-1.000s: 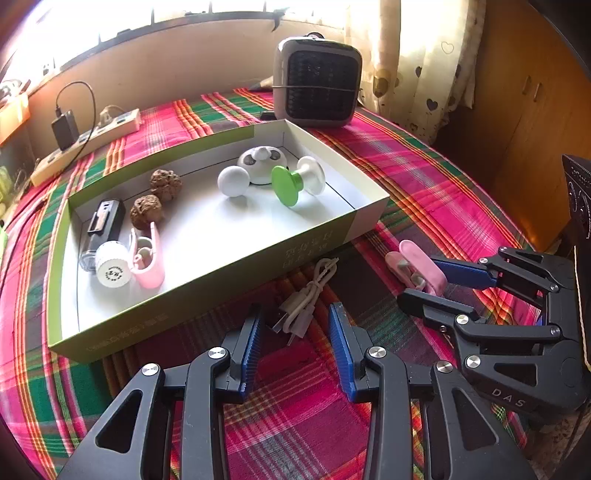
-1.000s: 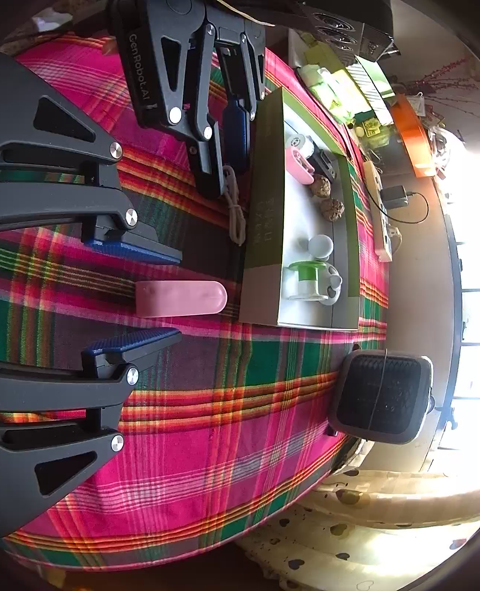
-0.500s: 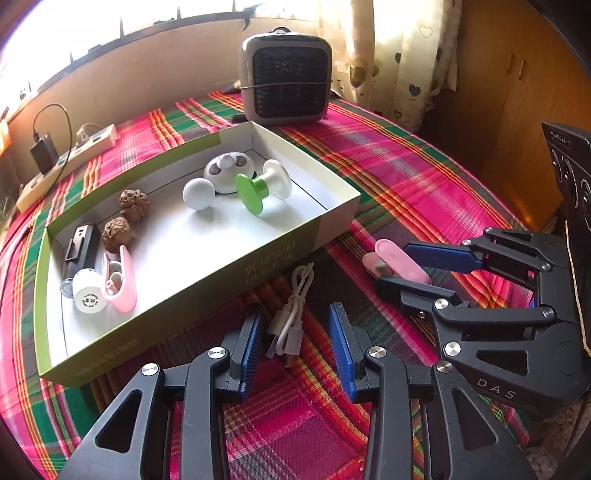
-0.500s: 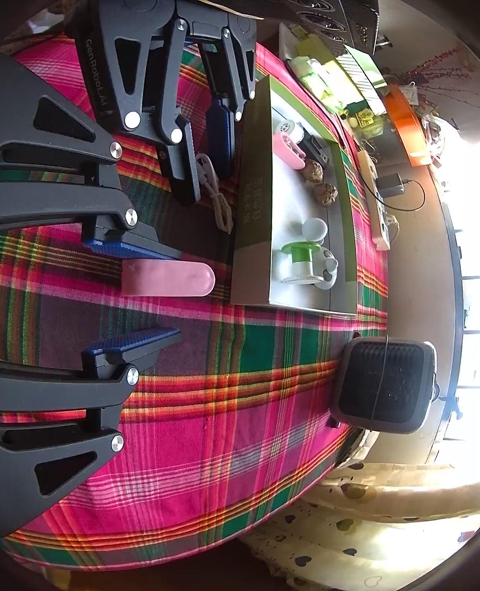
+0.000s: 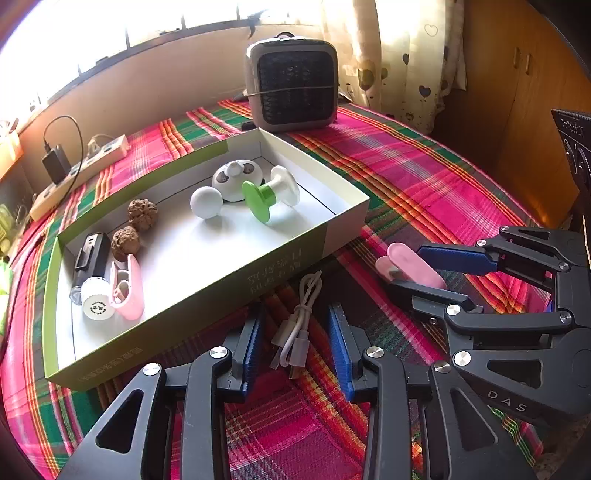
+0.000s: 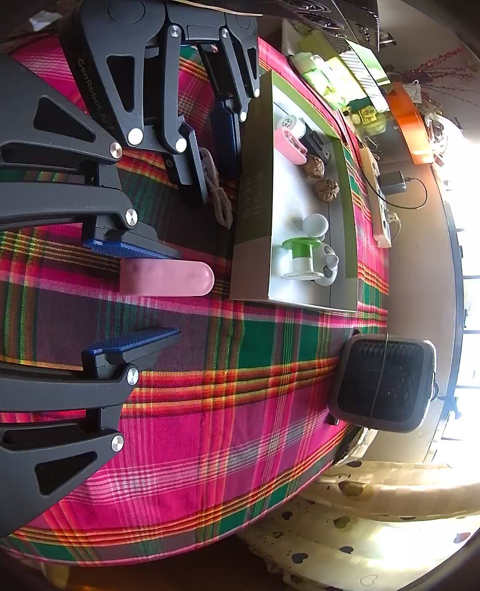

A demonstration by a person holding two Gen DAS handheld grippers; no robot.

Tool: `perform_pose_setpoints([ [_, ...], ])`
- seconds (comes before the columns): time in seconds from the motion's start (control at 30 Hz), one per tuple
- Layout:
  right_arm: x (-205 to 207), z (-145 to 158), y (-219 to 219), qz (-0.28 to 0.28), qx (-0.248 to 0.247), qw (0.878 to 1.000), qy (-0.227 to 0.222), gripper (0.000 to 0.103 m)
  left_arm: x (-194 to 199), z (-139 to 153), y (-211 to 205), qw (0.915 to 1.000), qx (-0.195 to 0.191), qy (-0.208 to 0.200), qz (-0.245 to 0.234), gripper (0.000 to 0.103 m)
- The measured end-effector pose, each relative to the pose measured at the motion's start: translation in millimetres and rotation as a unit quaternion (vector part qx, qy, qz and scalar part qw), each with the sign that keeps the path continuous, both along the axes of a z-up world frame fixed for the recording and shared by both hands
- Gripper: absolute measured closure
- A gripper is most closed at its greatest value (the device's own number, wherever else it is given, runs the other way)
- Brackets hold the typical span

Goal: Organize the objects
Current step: 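Hold the pink piece in the right gripper while the left moves to the white USB cable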

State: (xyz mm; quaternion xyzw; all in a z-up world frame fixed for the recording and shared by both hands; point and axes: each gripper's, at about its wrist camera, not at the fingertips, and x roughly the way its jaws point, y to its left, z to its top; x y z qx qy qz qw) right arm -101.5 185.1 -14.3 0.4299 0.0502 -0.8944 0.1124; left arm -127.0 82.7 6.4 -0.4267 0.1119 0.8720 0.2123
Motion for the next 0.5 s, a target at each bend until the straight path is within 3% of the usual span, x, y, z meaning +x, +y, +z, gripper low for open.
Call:
perform_pose_setpoints([
  [0.13, 0.2, 0.0, 0.1, 0.000, -0.001, 1.000, 0.000, 0.067, -0.2, 0.6, -1.7, 1.0000, -0.002, 0.003, 0.009, 0.080],
  [0.27, 0.2, 0.5, 0.6, -0.003, -0.002, 1.000, 0.001, 0.076, 0.0, 0.5, -3.0, 0.9998, -0.001, 0.005, 0.017, 0.085],
  [0.5, -0.5, 1.0, 2.4, -0.007, -0.003, 1.000, 0.001, 0.082, -0.4, -0.3, -4.4, 0.9998, 0.001, 0.005, 0.019, 0.085],
])
